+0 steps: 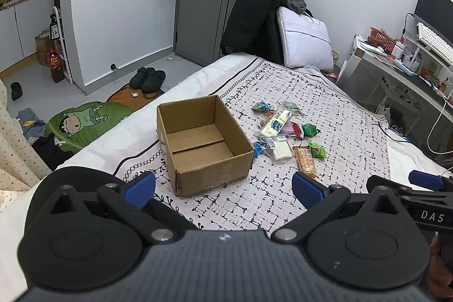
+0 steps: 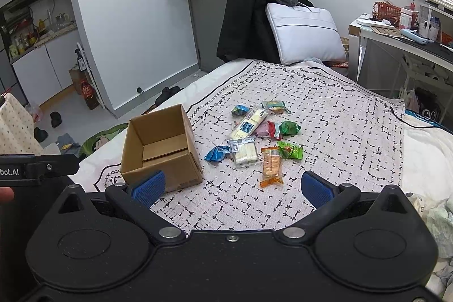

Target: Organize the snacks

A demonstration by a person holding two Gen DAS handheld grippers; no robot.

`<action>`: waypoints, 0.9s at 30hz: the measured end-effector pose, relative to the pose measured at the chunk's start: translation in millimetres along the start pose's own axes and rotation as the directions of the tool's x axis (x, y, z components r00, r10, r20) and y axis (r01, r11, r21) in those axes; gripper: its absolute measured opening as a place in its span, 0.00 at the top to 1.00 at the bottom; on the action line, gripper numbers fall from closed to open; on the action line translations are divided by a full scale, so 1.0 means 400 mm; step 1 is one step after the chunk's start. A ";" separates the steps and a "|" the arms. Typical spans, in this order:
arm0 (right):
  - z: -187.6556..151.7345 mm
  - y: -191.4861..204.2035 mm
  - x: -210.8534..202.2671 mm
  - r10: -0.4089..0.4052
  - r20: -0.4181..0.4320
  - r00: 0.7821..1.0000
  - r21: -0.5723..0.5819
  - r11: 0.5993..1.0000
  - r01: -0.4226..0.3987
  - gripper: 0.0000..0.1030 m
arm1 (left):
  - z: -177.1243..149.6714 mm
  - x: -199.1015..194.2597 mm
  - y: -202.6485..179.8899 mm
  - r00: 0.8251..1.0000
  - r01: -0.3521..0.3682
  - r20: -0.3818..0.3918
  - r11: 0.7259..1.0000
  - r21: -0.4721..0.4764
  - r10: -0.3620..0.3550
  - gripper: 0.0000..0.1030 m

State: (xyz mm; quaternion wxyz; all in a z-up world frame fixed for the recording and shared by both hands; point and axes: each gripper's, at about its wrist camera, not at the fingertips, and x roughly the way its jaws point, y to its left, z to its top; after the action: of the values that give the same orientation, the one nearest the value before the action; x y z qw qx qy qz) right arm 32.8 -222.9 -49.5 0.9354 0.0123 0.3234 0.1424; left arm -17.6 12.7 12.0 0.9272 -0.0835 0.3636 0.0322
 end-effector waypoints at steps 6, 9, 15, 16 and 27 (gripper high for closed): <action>0.001 -0.001 0.003 -0.001 -0.001 1.000 -0.001 1.000 0.001 0.00 | -0.002 0.001 0.002 1.000 0.001 0.000 1.000 0.001 -0.001 0.01; 0.005 -0.004 0.011 0.004 -0.005 1.000 -0.005 1.000 -0.004 0.00 | 0.001 0.004 0.004 1.000 0.002 0.000 1.000 0.002 -0.002 0.01; 0.009 -0.012 0.022 0.033 -0.003 0.999 -0.026 0.999 -0.033 0.00 | 0.018 0.030 -0.015 1.000 0.008 -0.005 1.000 0.019 -0.008 0.01; 0.012 -0.015 0.026 0.035 -0.003 0.999 -0.027 0.999 -0.035 0.00 | 0.021 0.035 -0.019 1.000 0.007 -0.007 1.000 0.022 -0.007 0.01; 0.045 -0.049 0.089 0.072 -0.025 0.997 -0.010 0.997 -0.072 0.00 | 0.054 0.089 -0.053 1.000 0.010 -0.013 1.000 0.023 -0.010 0.01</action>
State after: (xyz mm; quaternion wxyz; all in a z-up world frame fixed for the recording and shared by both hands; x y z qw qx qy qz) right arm 75.6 -230.9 -59.0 0.9257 0.0170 0.3334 0.1781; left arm 25.3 -4.4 6.1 0.9259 -0.0748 0.3696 0.0227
